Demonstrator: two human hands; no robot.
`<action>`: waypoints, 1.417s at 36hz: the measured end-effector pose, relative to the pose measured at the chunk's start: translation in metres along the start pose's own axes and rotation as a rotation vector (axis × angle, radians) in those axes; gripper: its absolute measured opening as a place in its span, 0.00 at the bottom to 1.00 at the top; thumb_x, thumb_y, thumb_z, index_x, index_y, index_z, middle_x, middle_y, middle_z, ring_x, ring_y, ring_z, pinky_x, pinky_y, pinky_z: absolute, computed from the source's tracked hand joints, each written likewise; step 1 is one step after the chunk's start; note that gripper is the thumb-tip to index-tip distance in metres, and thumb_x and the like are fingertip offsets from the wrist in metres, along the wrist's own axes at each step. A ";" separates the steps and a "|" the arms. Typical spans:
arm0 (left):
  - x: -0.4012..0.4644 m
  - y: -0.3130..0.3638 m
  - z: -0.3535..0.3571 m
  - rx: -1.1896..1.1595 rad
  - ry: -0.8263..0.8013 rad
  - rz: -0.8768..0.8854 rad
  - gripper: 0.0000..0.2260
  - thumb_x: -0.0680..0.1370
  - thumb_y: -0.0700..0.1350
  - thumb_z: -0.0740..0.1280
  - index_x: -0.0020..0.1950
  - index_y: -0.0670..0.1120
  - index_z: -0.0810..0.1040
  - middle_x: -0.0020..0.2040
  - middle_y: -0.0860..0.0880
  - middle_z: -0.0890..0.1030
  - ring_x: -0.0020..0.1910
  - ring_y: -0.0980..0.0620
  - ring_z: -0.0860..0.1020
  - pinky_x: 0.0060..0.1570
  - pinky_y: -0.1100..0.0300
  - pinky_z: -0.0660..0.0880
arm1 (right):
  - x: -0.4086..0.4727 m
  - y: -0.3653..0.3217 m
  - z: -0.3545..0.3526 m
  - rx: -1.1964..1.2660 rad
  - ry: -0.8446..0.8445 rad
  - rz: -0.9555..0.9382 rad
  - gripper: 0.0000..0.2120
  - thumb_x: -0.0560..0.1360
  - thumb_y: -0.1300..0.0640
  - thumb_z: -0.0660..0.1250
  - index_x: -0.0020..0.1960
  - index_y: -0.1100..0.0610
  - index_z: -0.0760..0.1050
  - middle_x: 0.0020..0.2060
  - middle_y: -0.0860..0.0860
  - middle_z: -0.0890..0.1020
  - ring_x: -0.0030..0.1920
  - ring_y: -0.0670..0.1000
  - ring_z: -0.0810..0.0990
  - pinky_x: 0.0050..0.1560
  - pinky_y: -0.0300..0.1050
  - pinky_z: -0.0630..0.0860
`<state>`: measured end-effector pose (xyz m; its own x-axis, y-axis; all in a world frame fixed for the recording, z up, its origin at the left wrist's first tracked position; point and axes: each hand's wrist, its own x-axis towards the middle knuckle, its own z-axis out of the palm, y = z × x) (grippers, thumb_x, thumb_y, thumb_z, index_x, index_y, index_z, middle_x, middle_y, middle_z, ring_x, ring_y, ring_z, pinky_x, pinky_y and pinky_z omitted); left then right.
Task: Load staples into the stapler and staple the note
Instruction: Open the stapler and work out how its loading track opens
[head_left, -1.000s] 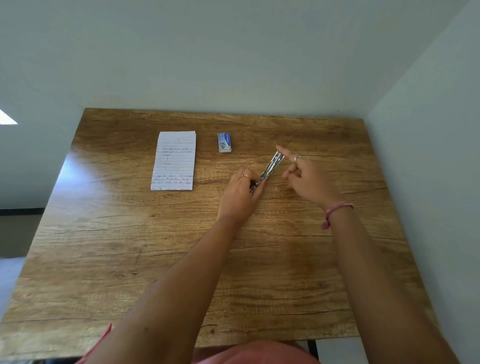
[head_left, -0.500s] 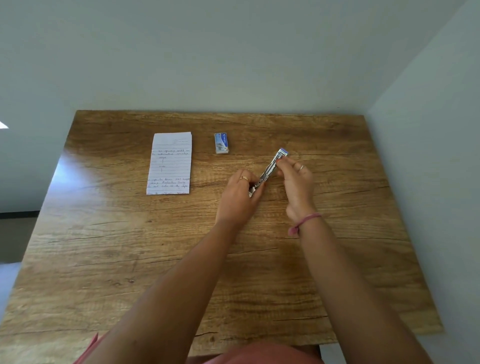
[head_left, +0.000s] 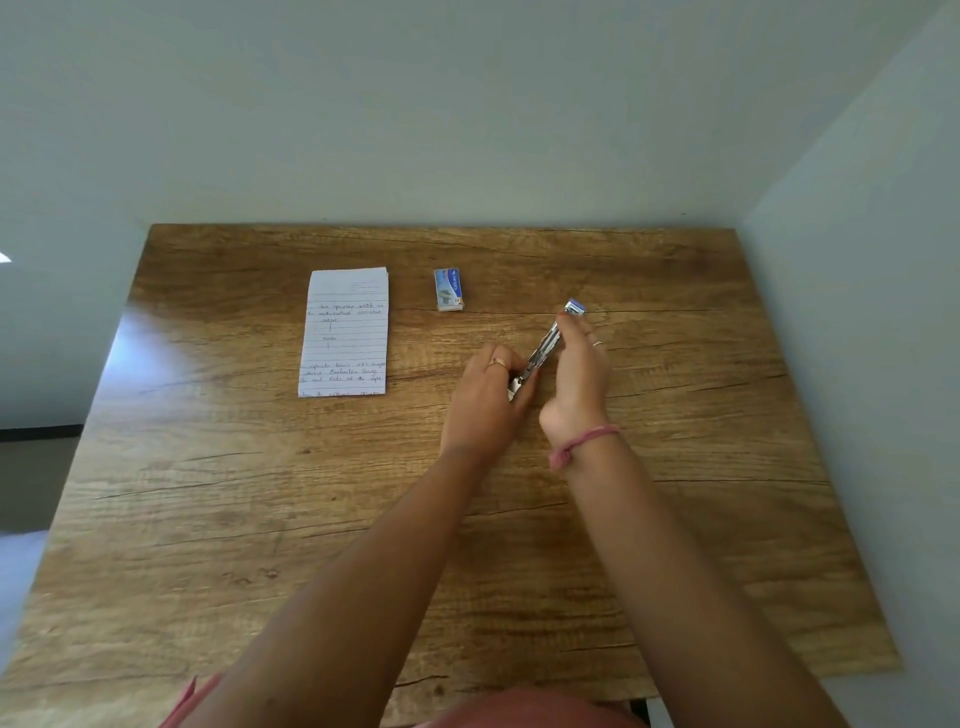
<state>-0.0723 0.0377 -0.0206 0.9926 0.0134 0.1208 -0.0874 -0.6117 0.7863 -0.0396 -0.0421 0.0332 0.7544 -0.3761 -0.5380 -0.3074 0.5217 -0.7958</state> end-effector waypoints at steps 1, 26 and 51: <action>0.000 0.000 0.000 -0.001 -0.002 -0.002 0.07 0.79 0.49 0.66 0.49 0.46 0.74 0.48 0.52 0.74 0.48 0.53 0.72 0.48 0.56 0.74 | -0.001 0.000 0.002 0.025 -0.004 0.023 0.05 0.79 0.59 0.65 0.44 0.53 0.76 0.30 0.46 0.77 0.29 0.42 0.76 0.30 0.35 0.73; 0.000 -0.001 -0.001 -0.021 -0.027 -0.007 0.07 0.79 0.50 0.64 0.48 0.47 0.73 0.47 0.51 0.75 0.47 0.53 0.71 0.48 0.53 0.73 | -0.011 0.003 0.006 0.122 -0.018 0.295 0.18 0.75 0.48 0.70 0.61 0.57 0.77 0.47 0.52 0.79 0.46 0.51 0.80 0.44 0.47 0.79; 0.000 -0.001 -0.001 -0.014 -0.019 -0.002 0.08 0.79 0.50 0.64 0.47 0.47 0.72 0.47 0.52 0.75 0.47 0.54 0.71 0.46 0.55 0.73 | -0.014 0.001 0.001 0.163 -0.007 0.280 0.04 0.77 0.58 0.65 0.43 0.55 0.77 0.32 0.48 0.73 0.27 0.45 0.75 0.24 0.34 0.72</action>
<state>-0.0723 0.0387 -0.0210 0.9942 -0.0002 0.1079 -0.0864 -0.6004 0.7950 -0.0498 -0.0353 0.0409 0.6580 -0.1958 -0.7272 -0.4072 0.7197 -0.5623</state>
